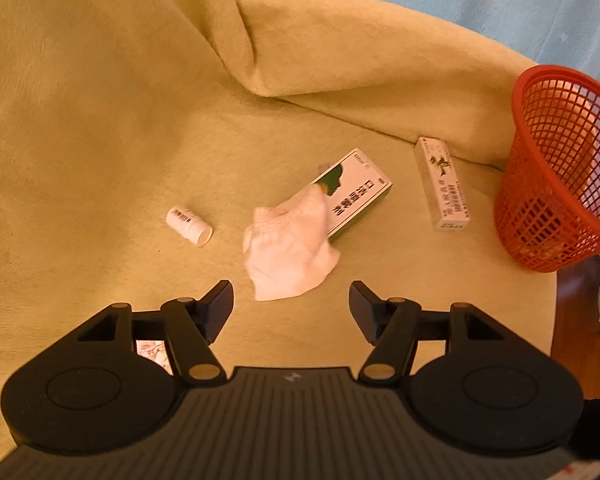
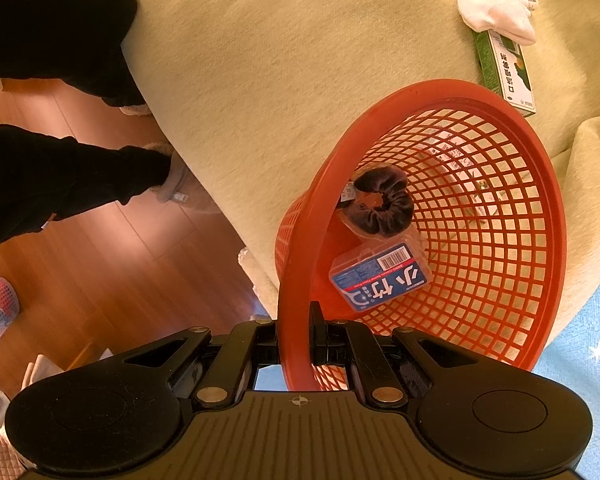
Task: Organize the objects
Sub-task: 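Return the left tool to the white sock and grasp it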
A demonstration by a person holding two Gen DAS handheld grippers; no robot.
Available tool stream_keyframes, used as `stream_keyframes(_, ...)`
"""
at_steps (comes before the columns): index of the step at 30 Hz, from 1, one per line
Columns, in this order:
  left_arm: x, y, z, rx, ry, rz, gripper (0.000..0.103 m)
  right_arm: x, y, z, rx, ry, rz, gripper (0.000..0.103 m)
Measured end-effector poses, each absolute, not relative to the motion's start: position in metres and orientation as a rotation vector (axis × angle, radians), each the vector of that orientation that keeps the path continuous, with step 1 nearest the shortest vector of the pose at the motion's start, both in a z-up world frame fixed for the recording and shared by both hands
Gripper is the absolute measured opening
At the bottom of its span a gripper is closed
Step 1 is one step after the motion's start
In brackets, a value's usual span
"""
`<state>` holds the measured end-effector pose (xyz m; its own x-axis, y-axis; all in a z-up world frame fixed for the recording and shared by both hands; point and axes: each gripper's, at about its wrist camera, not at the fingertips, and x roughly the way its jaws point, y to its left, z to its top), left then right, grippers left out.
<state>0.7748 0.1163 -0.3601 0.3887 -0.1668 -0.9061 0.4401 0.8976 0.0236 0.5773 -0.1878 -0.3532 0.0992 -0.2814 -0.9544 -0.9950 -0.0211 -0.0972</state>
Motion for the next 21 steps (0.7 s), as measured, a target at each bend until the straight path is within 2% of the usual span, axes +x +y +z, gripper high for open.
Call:
stream_keyframes(14,0.784,0.128,-0.383,0.325,1.118,-0.398,0.063,0.577,-0.189,-0.353,-1.472,1.336,0.994,0.002)
stream_keyframes(21,0.794,0.129,-0.404,0.294,1.119,-0.389,0.07,0.577,-0.189,-0.353,-1.468,1.342,0.998,0.002)
